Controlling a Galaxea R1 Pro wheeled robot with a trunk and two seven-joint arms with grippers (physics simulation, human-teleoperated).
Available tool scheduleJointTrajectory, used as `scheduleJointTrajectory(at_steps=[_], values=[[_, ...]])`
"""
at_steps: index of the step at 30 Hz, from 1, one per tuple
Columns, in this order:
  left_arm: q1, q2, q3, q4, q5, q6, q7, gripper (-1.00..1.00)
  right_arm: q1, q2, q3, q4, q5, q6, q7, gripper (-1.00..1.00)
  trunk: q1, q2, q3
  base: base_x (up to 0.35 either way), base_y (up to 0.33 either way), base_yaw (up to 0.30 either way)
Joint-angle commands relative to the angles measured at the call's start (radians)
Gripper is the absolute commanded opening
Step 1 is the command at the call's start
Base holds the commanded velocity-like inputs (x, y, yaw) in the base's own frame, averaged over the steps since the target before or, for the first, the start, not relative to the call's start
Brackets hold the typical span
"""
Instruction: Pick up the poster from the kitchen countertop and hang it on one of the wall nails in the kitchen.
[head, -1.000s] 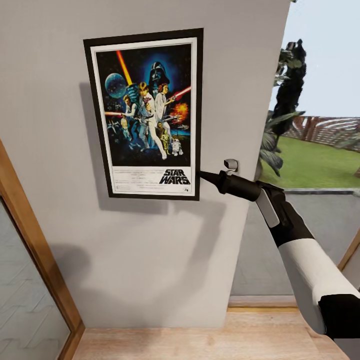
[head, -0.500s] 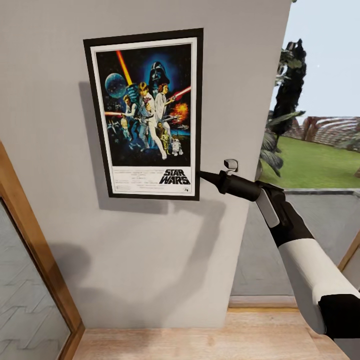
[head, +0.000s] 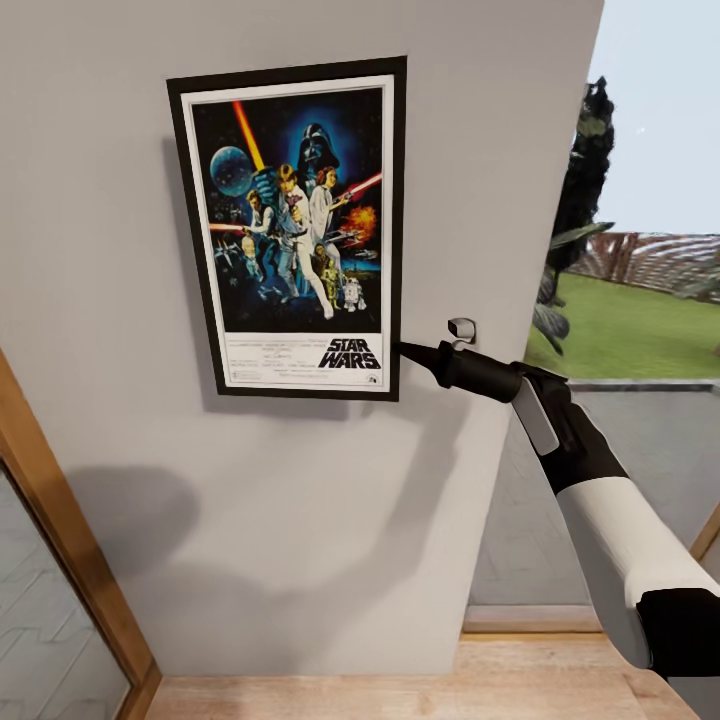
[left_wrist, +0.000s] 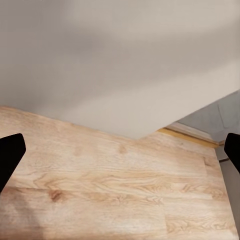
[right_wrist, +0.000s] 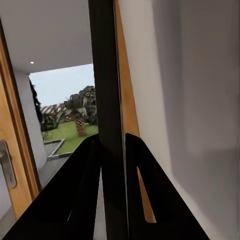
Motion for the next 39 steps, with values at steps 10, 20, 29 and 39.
scheduleJointTrajectory(at_steps=[10,20,29,39], values=[[-0.001,0.001,-0.008,-0.001,0.01,-0.003,-0.002,1.0,-0.001,-0.001,0.003,0.001,-0.011,0.012,0.002,-1.0,0.001,-0.001,-0.001,0.056,0.0,0.0],[-0.001,0.001,-0.008,-0.001,0.01,-0.003,-0.002,1.0,-0.001,-0.001,0.003,0.001,-0.011,0.012,0.001,-1.0,0.001,-0.001,-0.001,0.15,0.0,0.0],[-0.001,-0.004,-0.004,0.0,0.012,-0.002,-0.006,1.0,0.004,-0.002,0.003,0.001,-0.011,0.007,-0.003,-1.0,0.001,-0.001,-0.001,0.012,0.0,0.0],[-0.001,-0.004,-0.003,0.0,0.012,-0.003,-0.006,1.0,0.004,-0.002,0.003,0.001,-0.011,0.008,-0.003,-1.0,0.001,-0.001,-0.001,0.0,0.0,0.0]])
